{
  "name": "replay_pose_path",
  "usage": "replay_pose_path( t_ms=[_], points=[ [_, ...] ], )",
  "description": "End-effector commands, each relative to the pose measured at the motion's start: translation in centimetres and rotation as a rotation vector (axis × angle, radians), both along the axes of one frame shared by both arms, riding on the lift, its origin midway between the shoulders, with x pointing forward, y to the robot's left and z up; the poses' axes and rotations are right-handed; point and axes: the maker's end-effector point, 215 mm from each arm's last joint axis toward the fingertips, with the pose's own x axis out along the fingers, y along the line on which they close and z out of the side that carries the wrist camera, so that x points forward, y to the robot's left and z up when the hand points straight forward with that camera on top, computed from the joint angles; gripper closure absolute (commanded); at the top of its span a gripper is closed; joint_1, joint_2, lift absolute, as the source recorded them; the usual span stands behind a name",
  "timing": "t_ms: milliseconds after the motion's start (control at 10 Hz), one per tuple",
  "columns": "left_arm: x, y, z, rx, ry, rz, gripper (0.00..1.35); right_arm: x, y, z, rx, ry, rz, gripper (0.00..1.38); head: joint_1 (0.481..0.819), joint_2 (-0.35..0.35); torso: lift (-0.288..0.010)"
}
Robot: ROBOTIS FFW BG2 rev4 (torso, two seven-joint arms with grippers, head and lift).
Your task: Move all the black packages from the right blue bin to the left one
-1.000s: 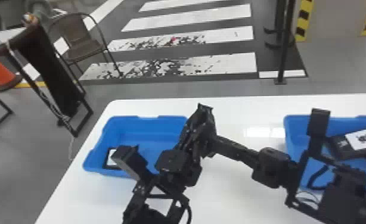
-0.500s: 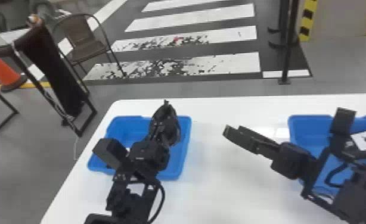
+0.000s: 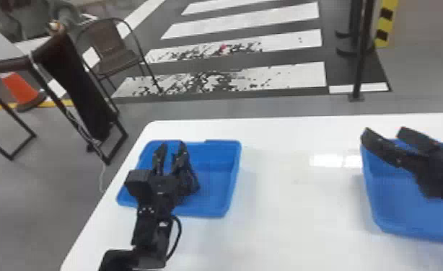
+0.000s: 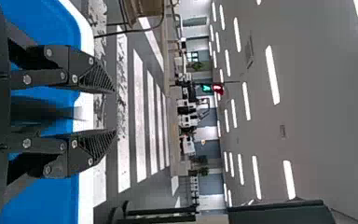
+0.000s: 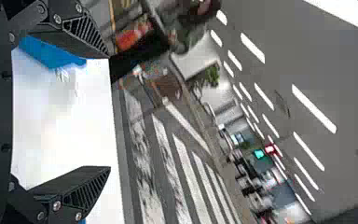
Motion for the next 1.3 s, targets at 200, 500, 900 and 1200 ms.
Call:
replay_pose_path(
  t_ms=[200, 500, 900, 1200],
  points=[
    [-1.9, -3.8, 0.7, -0.137, -0.078, -0.111, 0.17, -1.7, -11.2, -0.2, -0.418, 0.060, -0.341, 0.20, 0.695, 0.206, -0.154],
    [-4.9, -9.7, 1.0, -0.276, -0.094, -0.222, 0.17, -2.0, -16.0, -3.6, -0.539, 0.169, -0.430, 0.20, 0.695, 0.089, -0.154],
    [-5.0, -14.5, 0.3, -0.333, -0.072, -0.315, 0.17, 1.6, -19.4, -7.4, -0.534, 0.265, -0.445, 0.20, 0.695, -0.049, -0.154],
    [-5.0, -14.8, 0.3, -0.346, -0.072, -0.325, 0.17, 1.7, -22.0, -10.7, -0.555, 0.364, -0.460, 0.20, 0.695, -0.096, -0.154]
  ],
)
